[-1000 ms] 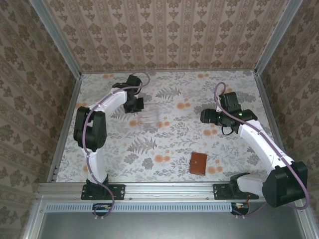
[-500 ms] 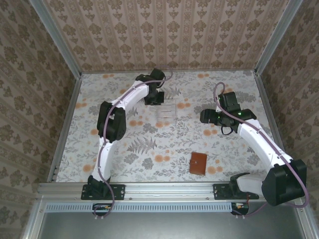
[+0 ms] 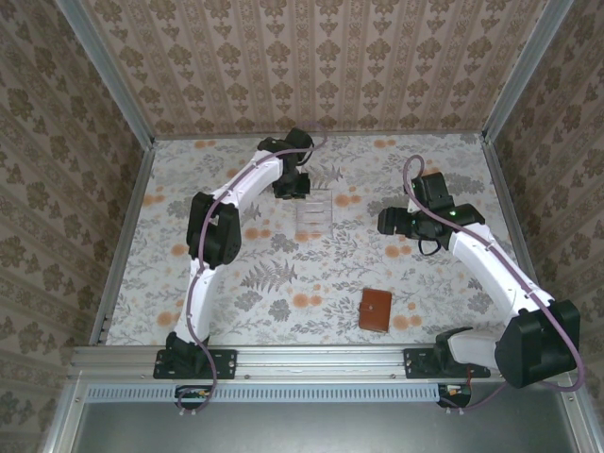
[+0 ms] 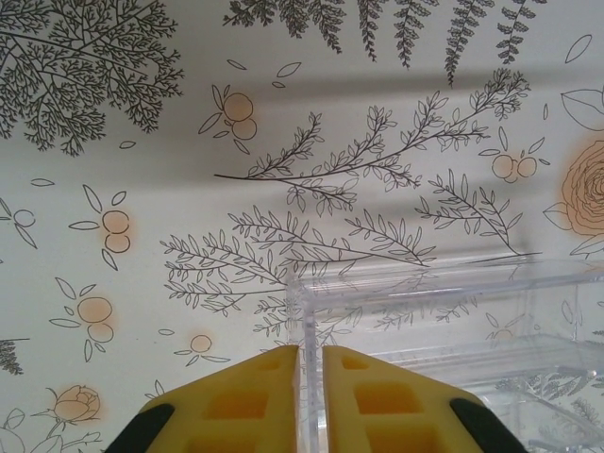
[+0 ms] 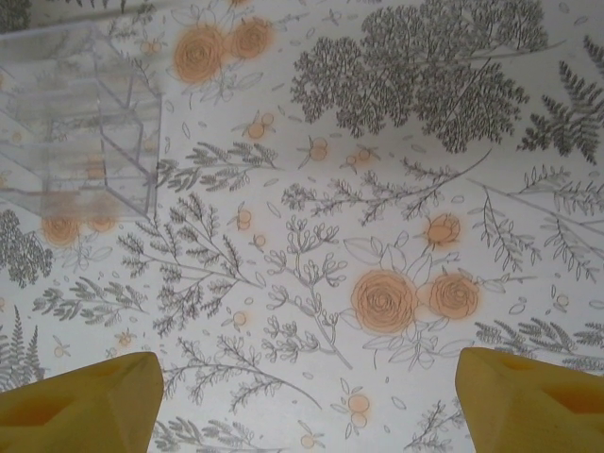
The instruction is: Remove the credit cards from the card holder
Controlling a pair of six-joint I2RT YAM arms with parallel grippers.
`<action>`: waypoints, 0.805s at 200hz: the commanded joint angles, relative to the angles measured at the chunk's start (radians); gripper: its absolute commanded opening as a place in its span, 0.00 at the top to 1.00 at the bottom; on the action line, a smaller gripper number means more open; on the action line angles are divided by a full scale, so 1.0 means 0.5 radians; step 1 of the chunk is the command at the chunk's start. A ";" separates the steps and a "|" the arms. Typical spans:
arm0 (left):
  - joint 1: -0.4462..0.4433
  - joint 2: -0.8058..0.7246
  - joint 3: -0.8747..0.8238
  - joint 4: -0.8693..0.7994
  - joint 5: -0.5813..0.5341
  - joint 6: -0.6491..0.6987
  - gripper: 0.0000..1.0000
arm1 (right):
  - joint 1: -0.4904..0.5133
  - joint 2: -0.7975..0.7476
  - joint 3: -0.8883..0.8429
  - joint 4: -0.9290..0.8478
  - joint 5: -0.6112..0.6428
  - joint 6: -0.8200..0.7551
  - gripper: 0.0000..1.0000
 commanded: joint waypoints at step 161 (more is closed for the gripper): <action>0.089 -0.968 -1.113 0.552 0.093 0.003 0.61 | 0.852 -0.067 -0.662 -0.173 -0.037 1.064 0.00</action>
